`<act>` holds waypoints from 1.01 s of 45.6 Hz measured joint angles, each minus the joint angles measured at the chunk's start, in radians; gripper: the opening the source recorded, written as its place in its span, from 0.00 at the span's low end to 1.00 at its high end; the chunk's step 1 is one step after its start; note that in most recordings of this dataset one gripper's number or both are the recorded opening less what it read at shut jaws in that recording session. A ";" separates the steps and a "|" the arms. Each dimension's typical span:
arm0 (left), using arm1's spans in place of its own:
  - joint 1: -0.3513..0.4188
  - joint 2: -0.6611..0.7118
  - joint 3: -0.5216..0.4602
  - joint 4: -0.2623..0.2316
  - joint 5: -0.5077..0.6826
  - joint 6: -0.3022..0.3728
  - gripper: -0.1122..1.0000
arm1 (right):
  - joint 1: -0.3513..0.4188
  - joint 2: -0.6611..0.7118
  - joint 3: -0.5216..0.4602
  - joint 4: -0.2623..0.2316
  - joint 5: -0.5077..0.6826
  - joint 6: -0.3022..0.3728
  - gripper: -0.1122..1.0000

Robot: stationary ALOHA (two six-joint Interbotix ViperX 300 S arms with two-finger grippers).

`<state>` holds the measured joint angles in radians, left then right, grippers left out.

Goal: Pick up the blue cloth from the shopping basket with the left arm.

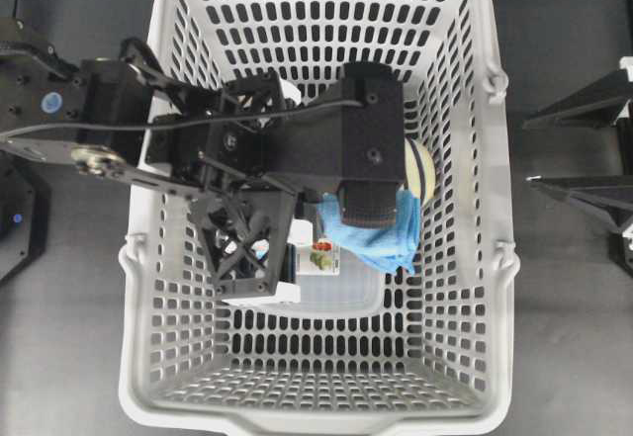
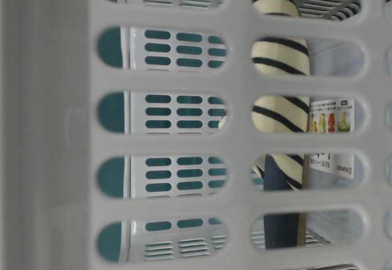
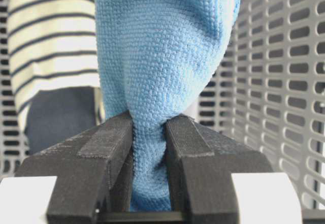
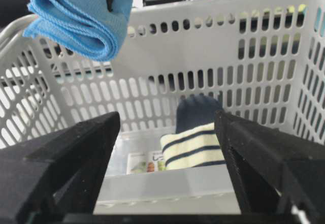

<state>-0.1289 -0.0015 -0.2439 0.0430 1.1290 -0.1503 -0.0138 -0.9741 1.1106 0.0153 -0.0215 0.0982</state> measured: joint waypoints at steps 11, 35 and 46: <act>0.005 0.000 0.000 0.000 0.002 0.000 0.24 | 0.000 -0.002 0.002 0.000 -0.005 0.000 0.76; 0.003 0.000 0.000 -0.002 0.002 -0.003 0.24 | 0.000 -0.002 0.002 0.000 -0.034 0.000 0.76; 0.002 0.000 0.000 0.000 0.002 -0.003 0.23 | 0.000 -0.003 0.002 0.000 -0.043 0.000 0.76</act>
<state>-0.1273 -0.0015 -0.2439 0.0430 1.1305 -0.1534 -0.0138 -0.9771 1.1121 0.0153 -0.0644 0.0982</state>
